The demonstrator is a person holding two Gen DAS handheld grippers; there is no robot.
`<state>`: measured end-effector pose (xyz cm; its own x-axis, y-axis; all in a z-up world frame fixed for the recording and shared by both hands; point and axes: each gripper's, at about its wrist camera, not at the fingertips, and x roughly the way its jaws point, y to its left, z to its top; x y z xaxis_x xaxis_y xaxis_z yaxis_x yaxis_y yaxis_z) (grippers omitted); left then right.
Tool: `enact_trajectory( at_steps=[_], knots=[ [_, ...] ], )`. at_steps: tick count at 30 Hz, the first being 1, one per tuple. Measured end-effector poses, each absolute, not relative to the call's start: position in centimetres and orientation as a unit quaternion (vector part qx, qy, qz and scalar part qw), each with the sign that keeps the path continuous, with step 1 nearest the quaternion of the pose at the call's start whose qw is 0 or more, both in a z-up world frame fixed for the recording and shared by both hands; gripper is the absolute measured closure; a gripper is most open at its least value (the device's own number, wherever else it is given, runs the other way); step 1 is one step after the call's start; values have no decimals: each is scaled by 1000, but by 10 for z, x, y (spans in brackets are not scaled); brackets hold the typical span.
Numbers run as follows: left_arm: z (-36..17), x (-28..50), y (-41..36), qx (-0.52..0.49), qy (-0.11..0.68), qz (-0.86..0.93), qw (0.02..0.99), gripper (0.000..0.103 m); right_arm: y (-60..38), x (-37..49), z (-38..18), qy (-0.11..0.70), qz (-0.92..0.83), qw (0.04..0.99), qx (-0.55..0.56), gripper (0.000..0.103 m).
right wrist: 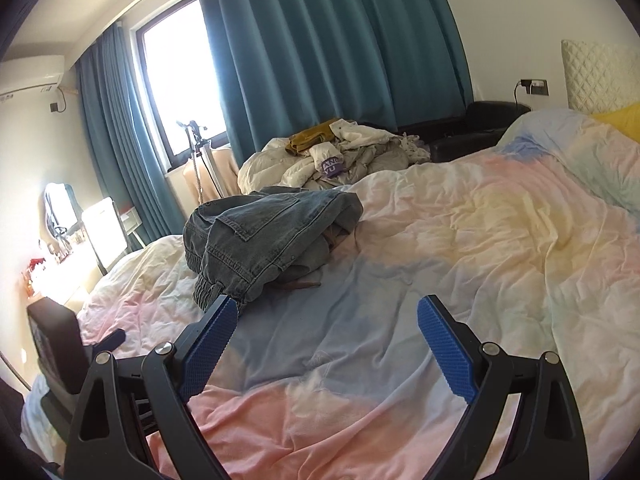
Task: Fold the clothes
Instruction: 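Grasp the jeans' elastic cuff with the left gripper and lift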
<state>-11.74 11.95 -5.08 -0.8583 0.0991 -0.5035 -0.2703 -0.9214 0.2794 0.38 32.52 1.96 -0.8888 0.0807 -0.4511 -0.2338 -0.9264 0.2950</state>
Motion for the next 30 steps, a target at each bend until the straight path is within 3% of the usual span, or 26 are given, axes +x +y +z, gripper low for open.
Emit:
enact_trajectory(
  at_steps=[15,18,21,23,28,30],
  knots=[
    [-112,-227,206,-259,321,910,28,0,376,-51,-42,289,911,104,-275,10],
    [-118,-243,212,-272,335,902,-4,9,381,-56,-52,299,906,107,-279,10],
    [-115,-246,216,-271,350,896,-26,32,381,-59,-58,299,907,101,-280,10],
    [-104,-245,210,-275,328,904,-18,37,379,-61,-60,304,907,84,-280,10],
    [-59,-221,192,-252,267,930,9,60,372,-60,-58,302,913,59,-269,10],
    [-38,-208,182,-253,239,937,18,64,370,-54,-55,298,918,55,-255,10]
  ],
)
